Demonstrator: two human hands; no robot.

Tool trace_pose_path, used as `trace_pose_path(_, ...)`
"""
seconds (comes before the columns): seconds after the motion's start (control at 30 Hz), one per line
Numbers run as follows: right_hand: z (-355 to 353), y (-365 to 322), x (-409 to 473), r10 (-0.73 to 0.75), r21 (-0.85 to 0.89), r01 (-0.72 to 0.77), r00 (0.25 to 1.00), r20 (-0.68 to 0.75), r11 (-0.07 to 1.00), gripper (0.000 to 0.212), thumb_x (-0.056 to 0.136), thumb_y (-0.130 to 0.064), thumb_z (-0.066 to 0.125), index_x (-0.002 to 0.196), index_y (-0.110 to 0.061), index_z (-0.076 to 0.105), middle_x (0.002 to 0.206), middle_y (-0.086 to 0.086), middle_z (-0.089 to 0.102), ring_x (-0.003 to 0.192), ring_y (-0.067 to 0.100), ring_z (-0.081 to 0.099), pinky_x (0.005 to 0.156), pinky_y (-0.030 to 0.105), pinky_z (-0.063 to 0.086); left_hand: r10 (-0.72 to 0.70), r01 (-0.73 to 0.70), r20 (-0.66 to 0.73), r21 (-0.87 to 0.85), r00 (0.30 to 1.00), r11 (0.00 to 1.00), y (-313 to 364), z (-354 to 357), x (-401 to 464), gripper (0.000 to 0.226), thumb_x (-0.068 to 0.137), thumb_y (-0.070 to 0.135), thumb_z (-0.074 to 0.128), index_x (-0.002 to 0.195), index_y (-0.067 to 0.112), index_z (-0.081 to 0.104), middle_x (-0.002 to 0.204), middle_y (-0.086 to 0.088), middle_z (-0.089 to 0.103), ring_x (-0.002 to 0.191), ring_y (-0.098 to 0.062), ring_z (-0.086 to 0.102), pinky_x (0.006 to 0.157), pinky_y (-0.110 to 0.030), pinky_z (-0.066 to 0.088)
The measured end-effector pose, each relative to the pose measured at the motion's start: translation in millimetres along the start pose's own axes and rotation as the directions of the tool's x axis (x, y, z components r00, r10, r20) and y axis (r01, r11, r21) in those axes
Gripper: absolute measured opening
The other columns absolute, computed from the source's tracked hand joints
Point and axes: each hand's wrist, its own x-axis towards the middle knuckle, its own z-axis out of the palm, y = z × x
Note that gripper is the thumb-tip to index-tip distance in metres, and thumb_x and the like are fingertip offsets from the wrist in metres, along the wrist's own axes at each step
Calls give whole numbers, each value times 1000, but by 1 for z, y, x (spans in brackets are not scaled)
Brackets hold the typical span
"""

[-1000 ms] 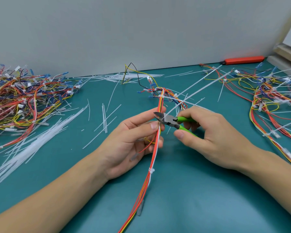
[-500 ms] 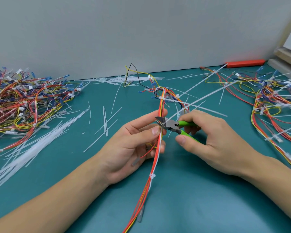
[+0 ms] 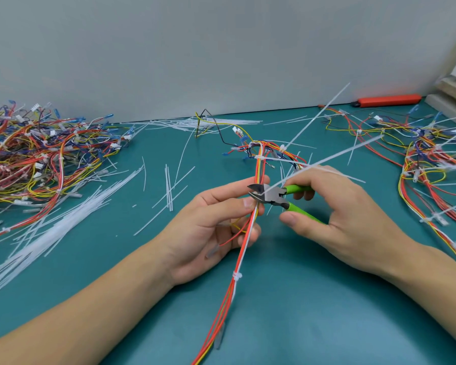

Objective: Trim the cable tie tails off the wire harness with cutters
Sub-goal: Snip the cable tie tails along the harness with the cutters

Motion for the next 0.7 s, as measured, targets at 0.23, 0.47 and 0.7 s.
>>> trace_pose_path(0.23, 0, 1, 1, -23, -14, 23, 999, -24, 1000, 39, 94, -54, 62, 114, -20, 65, 103, -8, 64, 96, 14, 56, 86, 32, 45, -19, 19, -9, -14, 1000, 1000, 1, 1, 1, 36, 86, 17, 68, 121, 18, 72, 84, -1, 64, 56, -16, 48, 56, -23, 39)
trace_pose_path(0.47, 0, 1, 0, -5, -26, 4, 1000, -29, 1000, 39, 92, -57, 62, 111, -22, 65, 92, -8, 58, 90, 10, 52, 79, 29, 44, -34, 34, -5, -21, 999, 999, 1, -1, 1, 38, 86, 17, 67, 124, 15, 71, 84, -1, 62, 55, -16, 50, 55, -23, 42)
trace_pose_path(0.7, 1, -2, 1, -1, -71, -1, 1000, -27, 998, 38, 93, -57, 60, 109, -23, 65, 87, -12, 52, 87, -1, 49, 78, 14, 36, -43, 43, 1, -61, 999, 997, 2, -1, 1, 38, 86, 16, 68, 124, 15, 70, 85, -2, 63, 55, -14, 53, 54, -22, 42)
